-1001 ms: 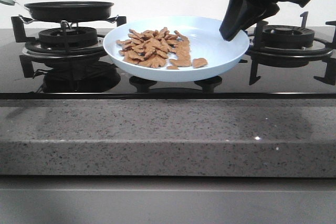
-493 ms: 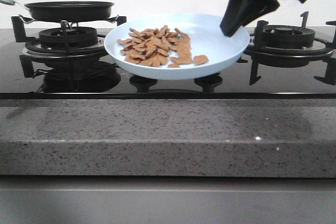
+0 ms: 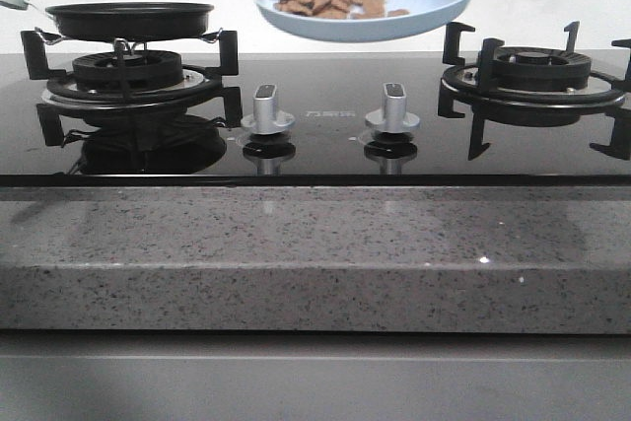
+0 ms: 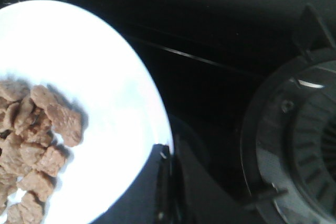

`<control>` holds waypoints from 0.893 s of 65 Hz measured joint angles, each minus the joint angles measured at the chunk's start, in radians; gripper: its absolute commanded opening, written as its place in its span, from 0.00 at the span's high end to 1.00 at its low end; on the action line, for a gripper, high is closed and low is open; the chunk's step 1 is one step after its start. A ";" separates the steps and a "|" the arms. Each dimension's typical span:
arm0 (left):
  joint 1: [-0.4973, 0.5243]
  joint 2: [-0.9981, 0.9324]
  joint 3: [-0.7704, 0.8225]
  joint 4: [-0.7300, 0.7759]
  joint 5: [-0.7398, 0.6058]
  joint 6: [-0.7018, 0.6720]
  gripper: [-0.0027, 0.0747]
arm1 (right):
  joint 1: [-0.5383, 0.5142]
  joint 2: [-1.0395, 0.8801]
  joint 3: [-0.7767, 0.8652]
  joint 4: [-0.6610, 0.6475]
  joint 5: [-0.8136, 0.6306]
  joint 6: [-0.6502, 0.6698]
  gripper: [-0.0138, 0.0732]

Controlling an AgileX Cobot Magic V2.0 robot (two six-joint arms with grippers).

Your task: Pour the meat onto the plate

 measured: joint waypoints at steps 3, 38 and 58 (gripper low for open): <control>0.000 0.000 0.000 0.000 -0.001 0.000 0.33 | 0.000 0.039 -0.036 0.000 0.014 0.000 0.97; 0.000 0.000 0.000 0.000 -0.001 0.000 0.33 | 0.000 0.318 -0.265 0.002 0.077 0.000 0.97; 0.000 0.000 0.000 0.000 -0.001 -0.001 0.33 | 0.000 0.336 -0.265 0.018 0.097 0.000 0.63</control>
